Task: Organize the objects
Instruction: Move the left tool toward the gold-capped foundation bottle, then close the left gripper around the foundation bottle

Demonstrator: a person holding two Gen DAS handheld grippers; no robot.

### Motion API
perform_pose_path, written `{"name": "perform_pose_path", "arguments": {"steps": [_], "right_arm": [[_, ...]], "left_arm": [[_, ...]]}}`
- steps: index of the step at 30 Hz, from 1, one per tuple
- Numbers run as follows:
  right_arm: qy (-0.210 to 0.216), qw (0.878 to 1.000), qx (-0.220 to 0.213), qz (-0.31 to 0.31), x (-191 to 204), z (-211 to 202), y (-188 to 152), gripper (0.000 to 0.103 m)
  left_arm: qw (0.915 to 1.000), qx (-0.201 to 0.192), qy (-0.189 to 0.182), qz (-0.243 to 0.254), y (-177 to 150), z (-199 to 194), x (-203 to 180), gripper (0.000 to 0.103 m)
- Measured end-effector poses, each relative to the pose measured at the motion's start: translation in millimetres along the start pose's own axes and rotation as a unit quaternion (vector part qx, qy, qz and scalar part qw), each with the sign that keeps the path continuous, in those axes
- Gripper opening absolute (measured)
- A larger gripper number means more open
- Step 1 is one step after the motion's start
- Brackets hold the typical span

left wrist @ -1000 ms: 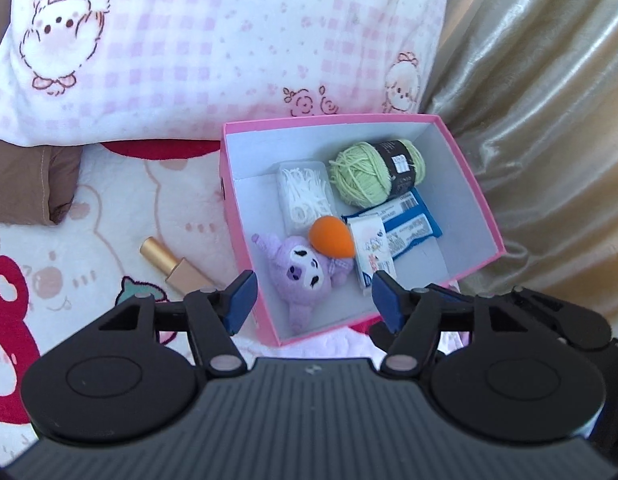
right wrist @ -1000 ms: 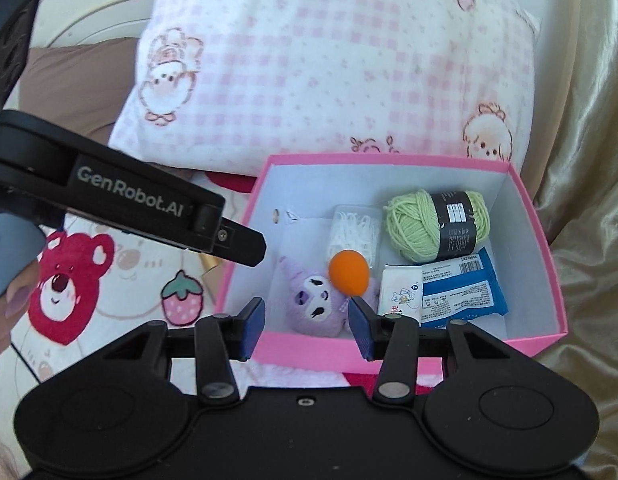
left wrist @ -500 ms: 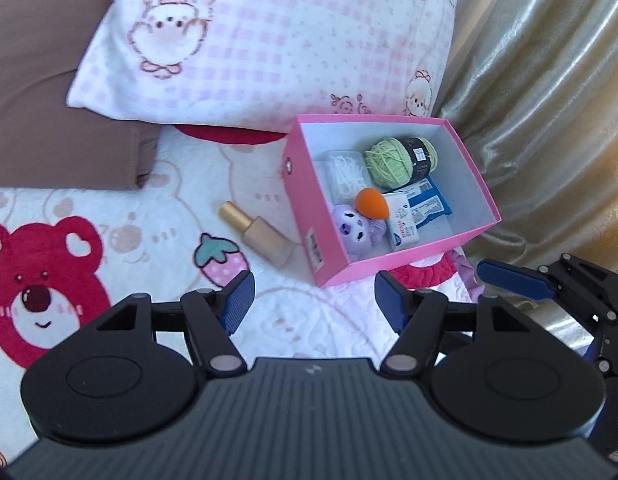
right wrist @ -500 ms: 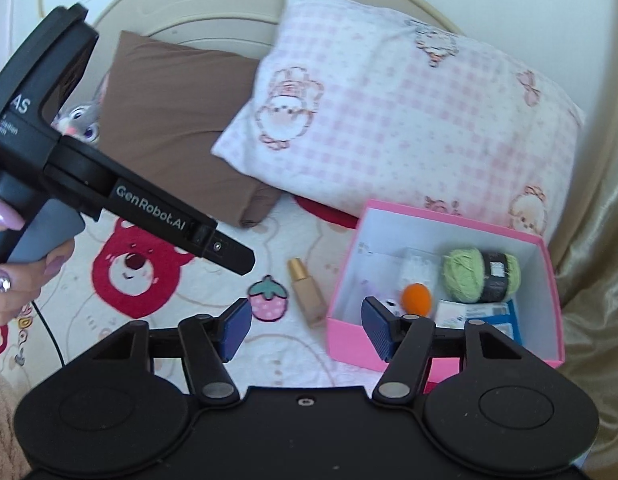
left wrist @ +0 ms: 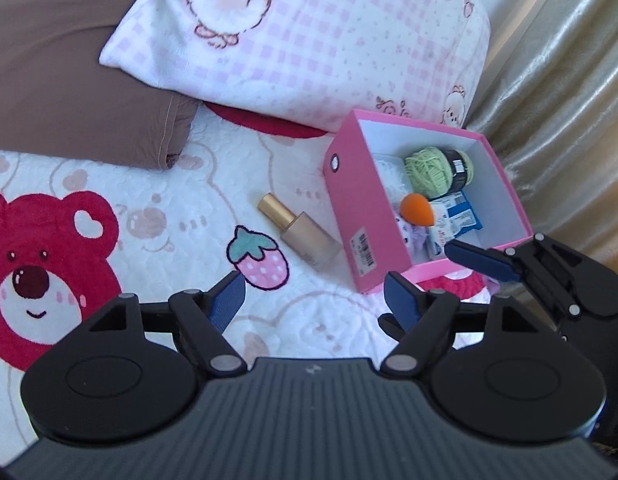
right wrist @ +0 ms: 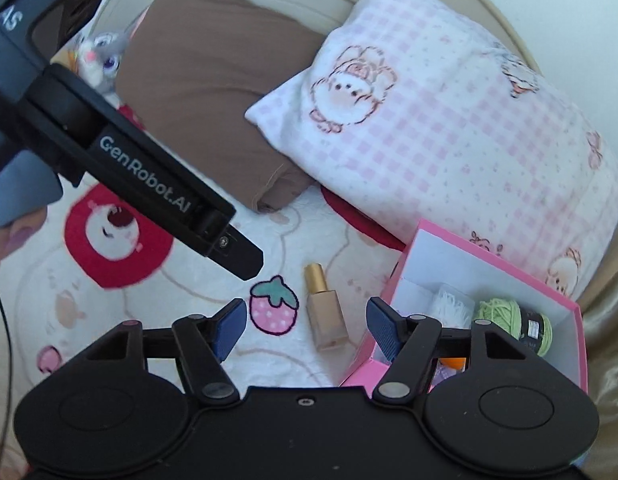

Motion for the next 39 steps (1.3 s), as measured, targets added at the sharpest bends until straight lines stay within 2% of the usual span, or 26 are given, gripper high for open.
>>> {"name": "perform_pose_path", "arguments": {"steps": [3,5,7,12,15,17,22,24,26,30,36,39], "right_arm": [[0.0,0.999,0.014,-0.043,10.1,21.0,-7.4,0.071],[0.007,0.998,0.02,-0.062,14.7,35.9,-10.9,0.07],[0.009,0.996,0.029,-0.079,17.8,52.5,-15.1,0.069],[0.011,0.994,0.061,-0.095,19.5,92.6,-30.3,0.068],[0.003,0.992,0.077,-0.1,17.7,110.2,-37.7,0.068],[-0.003,0.99,0.087,-0.107,17.1,121.1,-41.5,0.067],[0.0,0.984,0.131,-0.12,16.8,146.5,-48.7,0.057],[0.002,0.98,0.15,-0.132,16.6,154.1,-52.4,0.056],[-0.003,0.977,0.161,-0.138,14.4,158.0,-56.7,0.054],[-0.016,0.973,0.189,-0.134,9.4,162.6,-69.5,0.051],[-0.028,0.971,0.211,-0.106,9.2,172.0,-77.6,0.052],[-0.027,0.972,0.21,-0.099,9.2,173.6,-80.1,0.053]], "left_arm": [[0.9997,-0.004,-0.015,-0.021,-4.4,17.9,12.5,0.076],[0.9984,-0.011,-0.037,-0.041,-5.5,30.6,20.3,0.075],[0.9965,-0.002,-0.061,-0.057,-7.9,44.8,24.5,0.073],[0.9903,0.003,-0.088,-0.108,-12.7,86.4,36.6,0.069],[0.984,0.011,-0.096,-0.15,-17.7,110.6,48.0,0.058],[0.9775,0.011,-0.108,-0.181,-20.6,125.2,54.3,0.046],[0.9646,0.01,-0.127,-0.231,-28.9,154.0,60.8,0.037],[0.9622,0.012,-0.125,-0.242,-34.2,161.6,62.5,0.035],[0.9587,0.012,-0.119,-0.258,-39.7,167.5,67.7,0.029],[0.9551,-0.006,-0.129,-0.267,-43.2,170.6,71.9,0.029],[0.9555,0.03,-0.103,-0.275,-50.6,178.6,76.5,0.029],[0.948,0.03,-0.111,-0.297,-54.1,179.3,83.6,0.029]]}}
Point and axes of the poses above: each gripper's, at about its wrist camera, not at the fingertips, and z roughly the way its jaws point, x to its left, y to its top, the point moved 7 cm from there along z, roughly the way its jaws point, and after that the axes turned 15 degrees about -x, right-handed, at the moved point
